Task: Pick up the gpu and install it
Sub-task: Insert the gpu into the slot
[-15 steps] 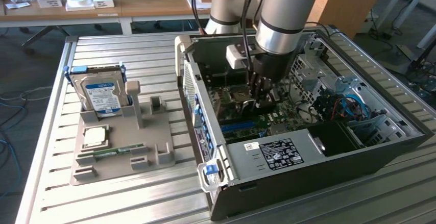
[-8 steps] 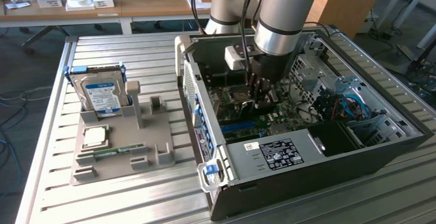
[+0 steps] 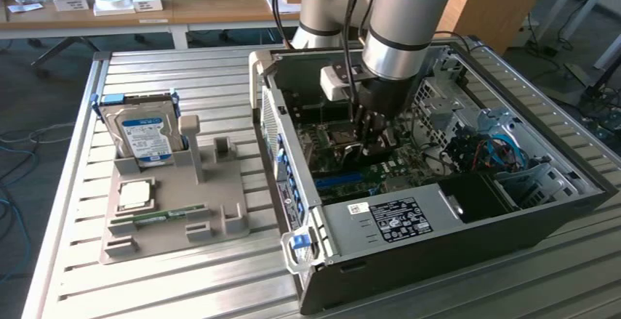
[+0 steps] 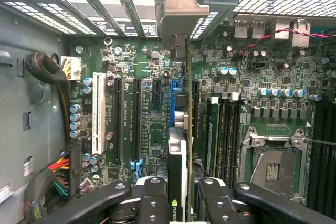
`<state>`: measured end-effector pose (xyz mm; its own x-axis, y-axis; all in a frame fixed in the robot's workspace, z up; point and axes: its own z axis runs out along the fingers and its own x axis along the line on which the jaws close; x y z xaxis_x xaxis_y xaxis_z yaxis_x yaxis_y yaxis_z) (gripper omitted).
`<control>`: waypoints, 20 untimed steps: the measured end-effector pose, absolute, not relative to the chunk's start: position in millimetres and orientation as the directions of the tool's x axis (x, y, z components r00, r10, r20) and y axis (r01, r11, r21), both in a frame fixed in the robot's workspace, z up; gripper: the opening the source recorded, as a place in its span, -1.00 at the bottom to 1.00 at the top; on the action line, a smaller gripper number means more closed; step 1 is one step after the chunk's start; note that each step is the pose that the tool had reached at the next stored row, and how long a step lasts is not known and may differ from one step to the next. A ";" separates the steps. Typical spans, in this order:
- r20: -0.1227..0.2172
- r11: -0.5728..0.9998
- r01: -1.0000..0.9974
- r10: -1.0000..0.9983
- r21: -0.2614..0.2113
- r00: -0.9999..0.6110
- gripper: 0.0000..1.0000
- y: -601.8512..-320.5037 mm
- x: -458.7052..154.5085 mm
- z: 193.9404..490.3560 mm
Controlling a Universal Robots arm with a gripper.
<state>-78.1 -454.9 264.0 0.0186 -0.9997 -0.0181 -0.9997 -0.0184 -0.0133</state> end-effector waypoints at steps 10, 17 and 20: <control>-0.018 -0.018 -1.000 -1.000 -0.013 0.019 -0.46 -455.0 -80.7 263.9; -0.018 -0.018 -1.000 -1.000 -0.013 0.019 -0.46 -455.1 -82.6 263.9; -0.018 -0.018 -1.000 -1.000 -0.013 0.019 -0.46 -456.7 -82.8 263.9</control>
<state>-82.8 -456.7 263.9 0.0186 -0.9997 -0.0181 -0.9997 -0.0183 -0.0133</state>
